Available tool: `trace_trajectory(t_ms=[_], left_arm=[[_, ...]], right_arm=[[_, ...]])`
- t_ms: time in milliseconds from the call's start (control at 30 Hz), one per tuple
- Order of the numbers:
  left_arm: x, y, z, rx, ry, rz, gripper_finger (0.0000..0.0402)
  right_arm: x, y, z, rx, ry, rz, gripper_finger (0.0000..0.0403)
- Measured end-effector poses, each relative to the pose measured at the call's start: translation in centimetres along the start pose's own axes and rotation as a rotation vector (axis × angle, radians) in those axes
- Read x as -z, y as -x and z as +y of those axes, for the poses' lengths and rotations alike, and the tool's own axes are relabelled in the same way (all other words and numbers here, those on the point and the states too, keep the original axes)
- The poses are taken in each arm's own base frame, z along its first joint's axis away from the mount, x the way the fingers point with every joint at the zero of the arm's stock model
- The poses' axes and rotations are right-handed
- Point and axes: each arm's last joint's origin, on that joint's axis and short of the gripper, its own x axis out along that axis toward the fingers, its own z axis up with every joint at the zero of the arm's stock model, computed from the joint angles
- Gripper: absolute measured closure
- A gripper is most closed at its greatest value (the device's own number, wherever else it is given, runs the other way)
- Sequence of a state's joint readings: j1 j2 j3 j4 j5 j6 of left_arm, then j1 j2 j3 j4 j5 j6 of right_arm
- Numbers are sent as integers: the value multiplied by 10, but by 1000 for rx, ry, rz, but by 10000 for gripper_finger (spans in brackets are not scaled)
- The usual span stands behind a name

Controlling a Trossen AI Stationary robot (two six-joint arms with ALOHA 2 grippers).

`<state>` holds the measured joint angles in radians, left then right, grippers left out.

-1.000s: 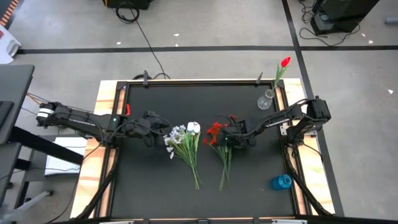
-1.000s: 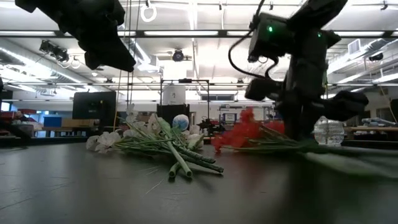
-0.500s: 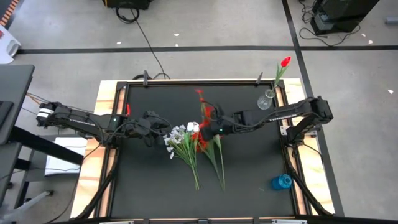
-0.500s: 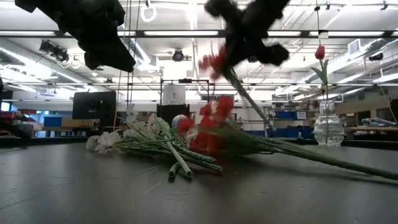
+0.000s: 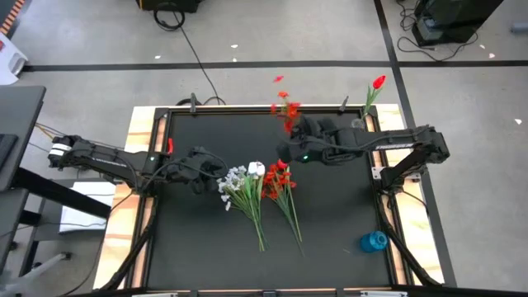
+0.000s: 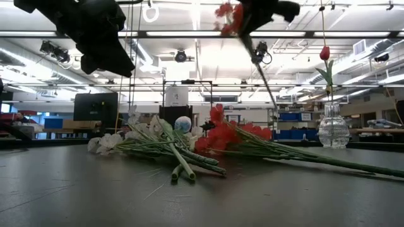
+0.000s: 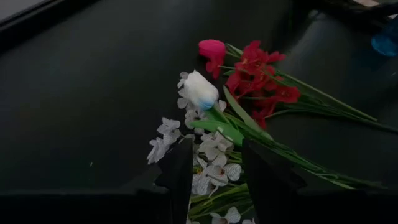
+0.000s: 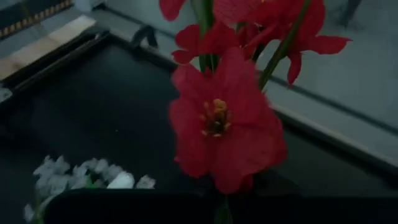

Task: Sort flowers into vase by color
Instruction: Put the right red flowers into the transparent vase

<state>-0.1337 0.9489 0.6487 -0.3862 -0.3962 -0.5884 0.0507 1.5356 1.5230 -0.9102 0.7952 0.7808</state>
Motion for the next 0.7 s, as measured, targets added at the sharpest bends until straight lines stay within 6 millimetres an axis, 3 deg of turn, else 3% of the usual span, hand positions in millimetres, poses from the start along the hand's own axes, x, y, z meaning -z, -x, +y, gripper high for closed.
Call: trace_trajectory(t_ms=[400, 700], left_arm=[[-7, -4, 9, -47, 41, -30, 257], [-21, -6, 14, -57, 54, -137, 257]], right_arm=[[-19, 67, -93, 345, -74, -299, 388], [-1, 54, -137, 571, -114, -425, 388]])
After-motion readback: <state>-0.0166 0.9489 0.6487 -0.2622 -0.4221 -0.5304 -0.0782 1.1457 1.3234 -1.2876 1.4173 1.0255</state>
